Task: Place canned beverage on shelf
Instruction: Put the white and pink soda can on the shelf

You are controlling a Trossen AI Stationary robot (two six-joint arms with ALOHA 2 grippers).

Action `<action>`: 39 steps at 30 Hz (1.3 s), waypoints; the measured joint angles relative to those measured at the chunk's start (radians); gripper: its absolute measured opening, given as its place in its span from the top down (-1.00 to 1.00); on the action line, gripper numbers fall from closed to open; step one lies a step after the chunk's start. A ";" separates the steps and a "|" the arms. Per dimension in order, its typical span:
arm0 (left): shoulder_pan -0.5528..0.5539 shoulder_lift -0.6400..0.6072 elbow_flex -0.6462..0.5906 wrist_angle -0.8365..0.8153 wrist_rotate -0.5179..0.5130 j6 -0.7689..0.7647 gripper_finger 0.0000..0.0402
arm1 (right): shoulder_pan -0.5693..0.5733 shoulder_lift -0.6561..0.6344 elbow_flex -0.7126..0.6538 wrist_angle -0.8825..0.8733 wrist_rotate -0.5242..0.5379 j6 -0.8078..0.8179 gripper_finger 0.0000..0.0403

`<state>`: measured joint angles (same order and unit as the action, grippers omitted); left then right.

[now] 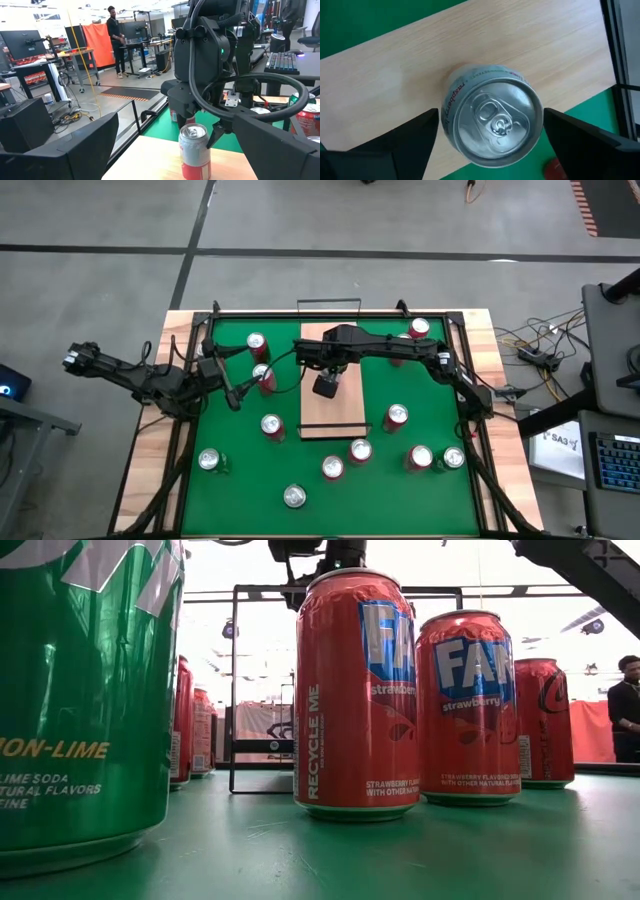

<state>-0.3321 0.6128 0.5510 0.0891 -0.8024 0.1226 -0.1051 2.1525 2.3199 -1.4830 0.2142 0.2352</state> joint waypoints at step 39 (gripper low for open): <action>0.000 0.065 -0.004 -0.039 0.072 -0.062 -0.88 | 0.287 -0.219 0.000 0.069 0.179 0.166 0.05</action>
<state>-0.3321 0.6782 0.5468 0.0503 -0.7303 0.0610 0.1817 1.9331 2.3196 -1.4139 0.3935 0.4011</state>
